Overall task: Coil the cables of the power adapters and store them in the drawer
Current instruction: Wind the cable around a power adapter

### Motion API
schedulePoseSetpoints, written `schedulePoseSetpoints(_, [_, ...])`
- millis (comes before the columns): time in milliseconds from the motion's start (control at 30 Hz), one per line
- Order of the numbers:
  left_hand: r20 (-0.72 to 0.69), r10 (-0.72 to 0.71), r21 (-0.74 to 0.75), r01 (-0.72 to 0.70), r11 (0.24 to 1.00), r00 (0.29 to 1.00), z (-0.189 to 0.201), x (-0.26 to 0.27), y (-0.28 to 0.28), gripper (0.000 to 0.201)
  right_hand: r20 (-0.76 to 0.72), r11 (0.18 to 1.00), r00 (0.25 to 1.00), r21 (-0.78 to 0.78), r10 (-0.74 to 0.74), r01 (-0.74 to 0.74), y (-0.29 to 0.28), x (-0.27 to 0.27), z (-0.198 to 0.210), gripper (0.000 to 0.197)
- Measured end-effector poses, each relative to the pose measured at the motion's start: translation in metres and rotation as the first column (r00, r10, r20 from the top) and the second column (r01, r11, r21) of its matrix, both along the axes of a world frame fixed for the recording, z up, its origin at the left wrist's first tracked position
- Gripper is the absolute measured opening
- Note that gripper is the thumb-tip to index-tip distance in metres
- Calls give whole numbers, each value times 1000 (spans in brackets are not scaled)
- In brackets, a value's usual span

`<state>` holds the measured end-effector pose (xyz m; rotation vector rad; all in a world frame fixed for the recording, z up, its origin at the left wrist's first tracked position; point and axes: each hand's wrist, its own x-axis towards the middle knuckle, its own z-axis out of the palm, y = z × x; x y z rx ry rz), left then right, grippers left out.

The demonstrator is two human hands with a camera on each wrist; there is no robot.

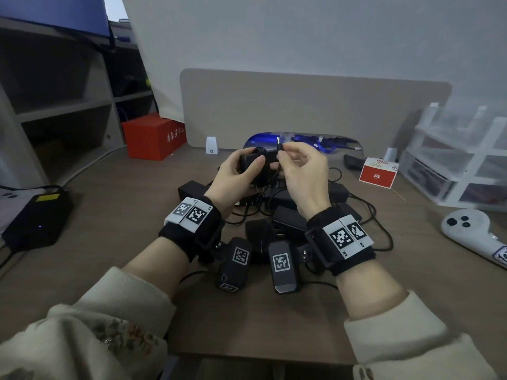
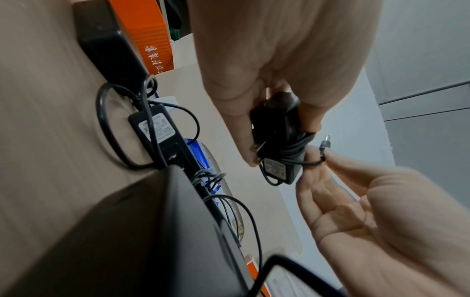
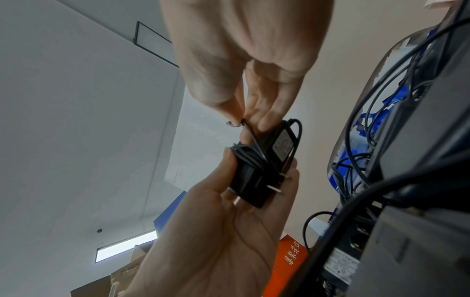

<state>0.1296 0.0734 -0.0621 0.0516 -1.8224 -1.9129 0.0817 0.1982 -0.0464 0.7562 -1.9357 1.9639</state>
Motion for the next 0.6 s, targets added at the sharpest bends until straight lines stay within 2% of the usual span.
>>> schedulePoseSetpoints(300, [18, 93, 0, -93, 996, 995, 2, -2, -1, 32, -35, 999, 998, -13, 48, -48, -1, 2, 1, 19])
schedulePoseSetpoints(433, [-19, 260, -101, -260, 960, 966, 3, -5, -10, 31, -85, 990, 986, 11, 142, -141, -6, 10, 2, 22])
schedulePoseSetpoints(600, [-35, 390, -121, -391, 912, 920, 1, -8, -21, 51, -95, 969, 967, 96, 238, -229, -10, 13, 0, 20])
